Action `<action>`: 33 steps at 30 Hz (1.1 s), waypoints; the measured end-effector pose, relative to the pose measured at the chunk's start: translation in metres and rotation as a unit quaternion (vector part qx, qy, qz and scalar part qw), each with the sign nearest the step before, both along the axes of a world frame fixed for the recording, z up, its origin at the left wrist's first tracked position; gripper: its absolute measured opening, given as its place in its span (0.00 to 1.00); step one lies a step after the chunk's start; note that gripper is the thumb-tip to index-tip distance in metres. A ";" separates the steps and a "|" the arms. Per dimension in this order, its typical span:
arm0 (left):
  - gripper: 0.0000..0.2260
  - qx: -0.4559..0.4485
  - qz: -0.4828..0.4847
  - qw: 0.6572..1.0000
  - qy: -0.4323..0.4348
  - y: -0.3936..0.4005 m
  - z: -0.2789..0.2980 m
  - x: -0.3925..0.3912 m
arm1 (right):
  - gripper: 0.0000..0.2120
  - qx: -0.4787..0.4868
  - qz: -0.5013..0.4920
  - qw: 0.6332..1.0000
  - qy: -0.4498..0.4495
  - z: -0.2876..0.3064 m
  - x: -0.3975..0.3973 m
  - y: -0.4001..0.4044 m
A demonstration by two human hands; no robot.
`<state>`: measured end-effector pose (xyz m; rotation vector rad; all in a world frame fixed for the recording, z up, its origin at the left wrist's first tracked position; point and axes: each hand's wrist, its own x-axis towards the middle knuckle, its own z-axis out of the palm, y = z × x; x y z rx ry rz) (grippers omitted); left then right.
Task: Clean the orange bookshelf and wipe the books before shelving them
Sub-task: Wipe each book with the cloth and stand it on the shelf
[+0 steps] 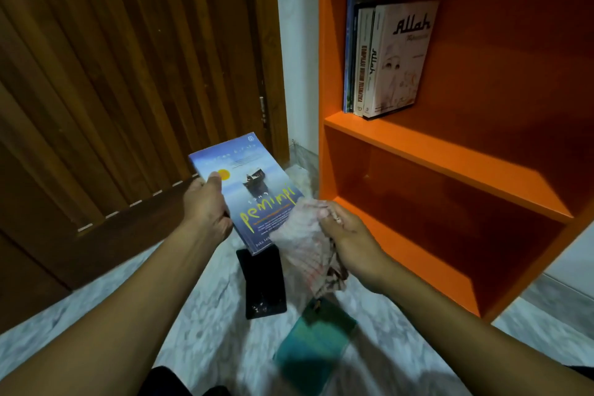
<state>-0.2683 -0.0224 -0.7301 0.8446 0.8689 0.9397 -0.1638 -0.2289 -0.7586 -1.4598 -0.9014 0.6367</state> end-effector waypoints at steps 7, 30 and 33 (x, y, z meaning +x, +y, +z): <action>0.06 0.155 -0.053 0.987 -0.005 -0.024 0.042 0.036 | 0.13 0.085 -0.178 0.976 0.092 0.051 0.052 -0.011; 0.05 0.415 -0.072 0.906 0.031 -0.072 0.079 0.336 | 0.11 0.189 -0.309 0.926 0.102 0.116 0.207 -0.036; 0.05 0.492 -0.105 0.858 0.102 -0.064 0.068 0.329 | 0.11 0.181 -0.315 0.924 0.119 0.112 0.211 -0.035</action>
